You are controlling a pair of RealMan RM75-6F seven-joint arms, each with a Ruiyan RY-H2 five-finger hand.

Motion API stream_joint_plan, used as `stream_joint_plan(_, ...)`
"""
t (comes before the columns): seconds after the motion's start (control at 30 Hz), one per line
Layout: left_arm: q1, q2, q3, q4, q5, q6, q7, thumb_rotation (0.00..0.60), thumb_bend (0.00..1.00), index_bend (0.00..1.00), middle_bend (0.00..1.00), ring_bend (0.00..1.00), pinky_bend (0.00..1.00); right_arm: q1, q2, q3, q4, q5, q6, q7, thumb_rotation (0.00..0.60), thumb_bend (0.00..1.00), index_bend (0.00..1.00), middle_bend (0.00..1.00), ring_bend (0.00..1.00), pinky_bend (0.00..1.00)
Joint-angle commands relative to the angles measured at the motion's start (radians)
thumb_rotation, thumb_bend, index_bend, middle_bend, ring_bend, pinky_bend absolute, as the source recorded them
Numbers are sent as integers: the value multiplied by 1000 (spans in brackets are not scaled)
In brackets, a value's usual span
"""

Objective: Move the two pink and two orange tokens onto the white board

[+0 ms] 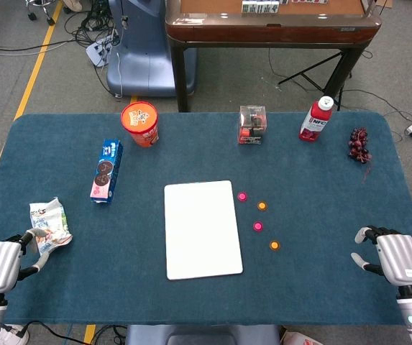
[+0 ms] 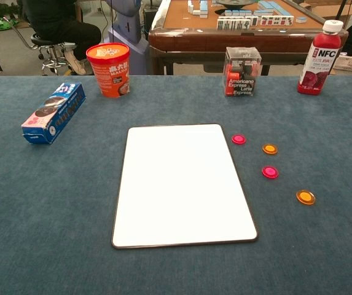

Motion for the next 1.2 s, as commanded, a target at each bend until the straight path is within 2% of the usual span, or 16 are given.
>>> stream_joint_plan(0.03,-1,6,6,-7,0,-8,8,600,281,509,646,638,784,2,-5,-1,3,2,-5,5,600,164,526,526,528,581)
stream_joint_plan(0.2,2,16,10,-21,-6,-14,17,600,281,509,647,638,784,12,-23,-6,12,-5,-22,7,600,165,526,543,549,634)
stream_joint_plan(0.3,5,17,12,-24,-10,-14,19,600,281,509,647,638,784,21,-31,-6,6,-9,-34,-8,600,164,526,616,661,760)
stream_joint_plan(0.43,9,15,21,-18,-8,-18,19,600,281,509,647,638,784,43,-41,4,-39,12,-72,-49,600,140,526,891,943,938)
stream_joint_plan(0.47,10,15,22,-15,-6,-17,18,600,281,509,647,638,784,49,-44,9,-53,24,-84,-65,600,127,526,954,986,976)
stream_joint_plan(0.53,13,13,25,-12,-5,-14,14,600,281,509,647,638,784,64,-49,19,-84,51,-110,-103,600,115,526,996,1000,999)
stream_joint_plan(0.8,25,13,36,-21,13,3,-18,600,281,509,647,638,784,171,-94,88,-194,236,-262,-341,600,107,526,1000,1000,1000)
stream_joint_plan(1.0,28,-1,35,-7,9,3,-36,600,281,509,647,638,784,266,-157,141,-212,377,-334,-484,600,106,526,1000,1000,1000)
stream_joint_plan(1.2,30,-15,41,20,14,1,-50,600,281,509,647,638,784,344,-201,171,-211,489,-379,-563,600,107,526,1000,1000,1000)
